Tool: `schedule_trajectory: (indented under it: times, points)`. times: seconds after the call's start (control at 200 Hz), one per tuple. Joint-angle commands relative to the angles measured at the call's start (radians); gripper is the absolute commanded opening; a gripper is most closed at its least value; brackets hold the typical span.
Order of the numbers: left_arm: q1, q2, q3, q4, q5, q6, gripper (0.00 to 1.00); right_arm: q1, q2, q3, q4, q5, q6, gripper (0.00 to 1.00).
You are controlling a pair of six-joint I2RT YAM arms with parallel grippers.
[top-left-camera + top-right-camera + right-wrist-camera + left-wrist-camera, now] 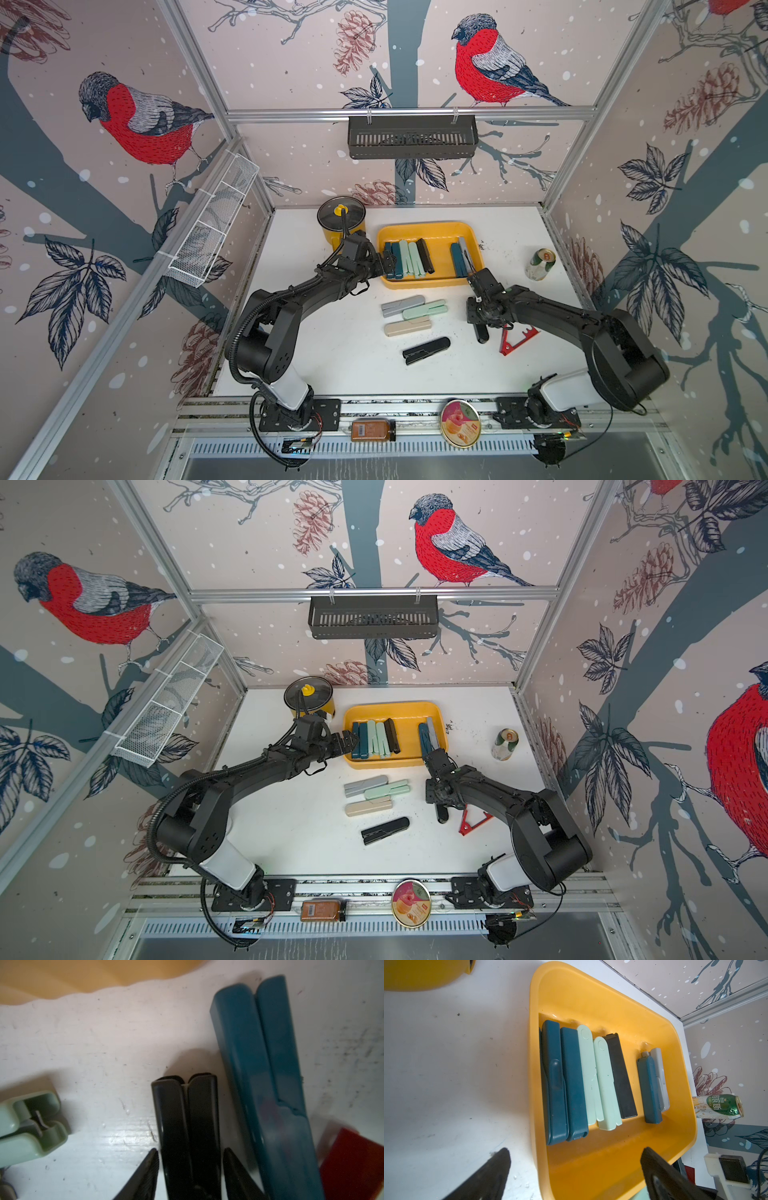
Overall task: Put the pruning pliers into the storage box
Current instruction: Pick up the pruning pliers from the center of the board, then place the pruning pliers in the storage box.
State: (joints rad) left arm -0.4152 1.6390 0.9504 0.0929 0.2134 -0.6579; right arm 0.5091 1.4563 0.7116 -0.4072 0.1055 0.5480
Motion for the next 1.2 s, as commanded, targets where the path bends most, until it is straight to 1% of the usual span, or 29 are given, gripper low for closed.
schedule_trajectory:
  times: [0.0, 0.185, 0.315, 0.575, 0.765, 0.92, 1.191]
  points:
    - [0.001, 0.002, 0.006, 0.027, 0.010, -0.009, 0.98, 0.003, -0.011, 0.010, -0.003, 0.024, -0.003, 0.40]
    - [0.001, 0.002, 0.007, 0.027, 0.008, -0.009, 0.98, 0.003, -0.052, 0.025, -0.023, 0.032, -0.008, 0.30]
    - [0.001, 0.002, 0.005, 0.027, 0.009, -0.010, 0.98, 0.004, -0.079, 0.045, -0.043, 0.027, -0.015, 0.26]
    - [0.003, 0.004, 0.004, 0.031, 0.010, -0.012, 0.98, 0.004, -0.143, 0.080, -0.091, 0.040, -0.014, 0.25]
    - [0.003, 0.004, 0.004, 0.033, 0.014, -0.012, 0.98, 0.003, -0.183, 0.140, -0.117, 0.044, -0.020, 0.25]
    - [0.003, 0.008, 0.006, 0.036, 0.018, -0.013, 0.98, -0.002, -0.156, 0.219, -0.127, 0.043, -0.049, 0.25]
    - [0.003, 0.005, 0.002, 0.035, 0.020, -0.014, 0.98, -0.030, -0.025, 0.404, -0.073, 0.002, -0.118, 0.24]
